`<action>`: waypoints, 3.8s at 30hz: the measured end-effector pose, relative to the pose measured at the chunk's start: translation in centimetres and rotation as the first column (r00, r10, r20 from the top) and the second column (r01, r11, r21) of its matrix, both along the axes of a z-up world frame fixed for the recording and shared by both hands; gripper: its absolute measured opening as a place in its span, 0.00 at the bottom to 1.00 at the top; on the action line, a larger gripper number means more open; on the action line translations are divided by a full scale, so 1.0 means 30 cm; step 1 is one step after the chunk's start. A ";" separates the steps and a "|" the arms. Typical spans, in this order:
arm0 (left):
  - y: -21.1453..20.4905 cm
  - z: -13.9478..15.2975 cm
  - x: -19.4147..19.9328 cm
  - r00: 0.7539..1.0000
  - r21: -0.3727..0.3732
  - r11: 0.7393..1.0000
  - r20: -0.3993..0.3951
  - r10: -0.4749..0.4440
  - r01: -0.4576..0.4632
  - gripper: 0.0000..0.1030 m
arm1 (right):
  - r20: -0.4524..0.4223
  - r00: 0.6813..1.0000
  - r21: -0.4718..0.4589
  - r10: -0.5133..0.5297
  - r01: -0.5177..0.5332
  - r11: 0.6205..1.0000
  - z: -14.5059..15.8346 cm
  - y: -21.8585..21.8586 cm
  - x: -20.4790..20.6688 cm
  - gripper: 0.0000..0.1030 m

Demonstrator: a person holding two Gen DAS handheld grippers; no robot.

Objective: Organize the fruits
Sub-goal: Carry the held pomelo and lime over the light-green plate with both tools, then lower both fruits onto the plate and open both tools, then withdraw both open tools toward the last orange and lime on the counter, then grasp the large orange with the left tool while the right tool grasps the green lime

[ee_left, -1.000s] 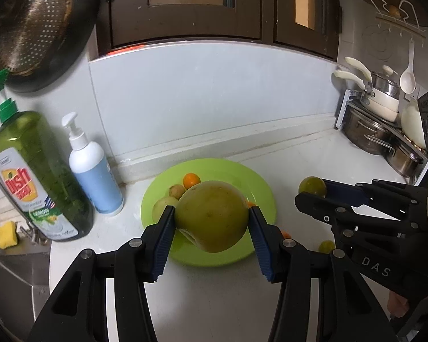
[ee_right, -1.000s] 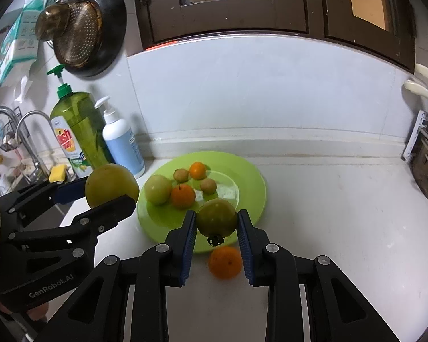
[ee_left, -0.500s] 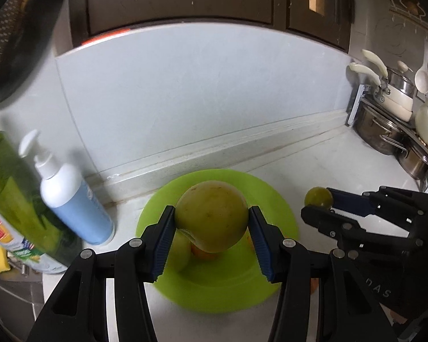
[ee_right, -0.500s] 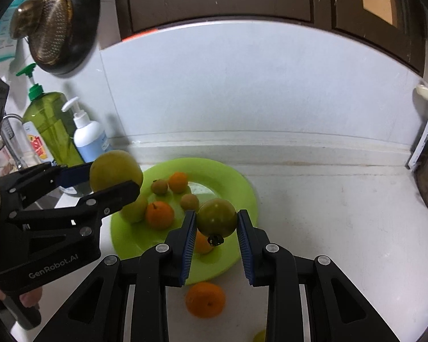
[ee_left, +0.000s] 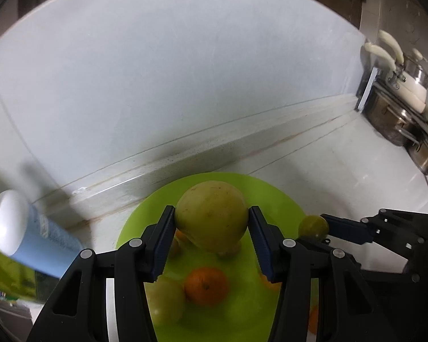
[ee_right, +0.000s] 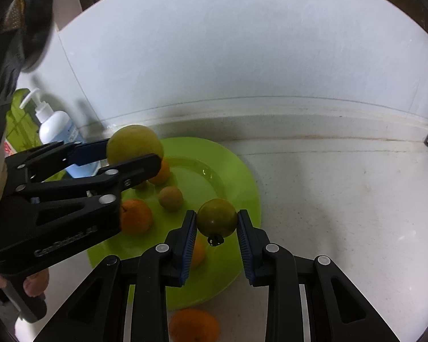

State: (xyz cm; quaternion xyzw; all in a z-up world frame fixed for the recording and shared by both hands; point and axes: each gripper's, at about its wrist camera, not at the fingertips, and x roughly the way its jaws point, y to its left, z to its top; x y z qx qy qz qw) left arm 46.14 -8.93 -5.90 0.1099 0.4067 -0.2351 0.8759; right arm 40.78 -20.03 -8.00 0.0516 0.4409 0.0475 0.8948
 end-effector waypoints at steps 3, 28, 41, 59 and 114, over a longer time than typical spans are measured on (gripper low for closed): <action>-0.022 -0.020 0.028 1.000 0.004 1.000 -0.021 -0.007 0.007 0.49 | -0.011 1.000 0.004 0.000 0.000 1.000 -0.011 0.001 0.029 0.29; -0.018 -0.042 0.090 0.999 0.011 1.000 -0.035 -0.015 0.016 0.51 | -0.034 0.999 -0.018 -0.011 0.010 1.000 -0.026 0.014 0.071 0.31; 0.092 0.001 0.010 0.999 0.005 0.999 0.023 0.038 -0.038 0.51 | 0.025 0.999 -0.024 -0.032 0.033 0.999 0.058 0.000 -0.016 0.31; 0.127 0.228 -0.326 0.978 -0.071 0.996 0.196 0.075 -0.062 0.70 | 0.178 0.982 -0.009 -0.069 0.072 0.997 0.275 -0.060 -0.295 0.46; -0.084 -0.203 -0.568 0.933 0.171 0.953 0.222 -0.283 0.248 0.65 | 0.035 0.995 -0.063 -0.095 0.097 0.993 -0.062 -0.119 -0.557 0.46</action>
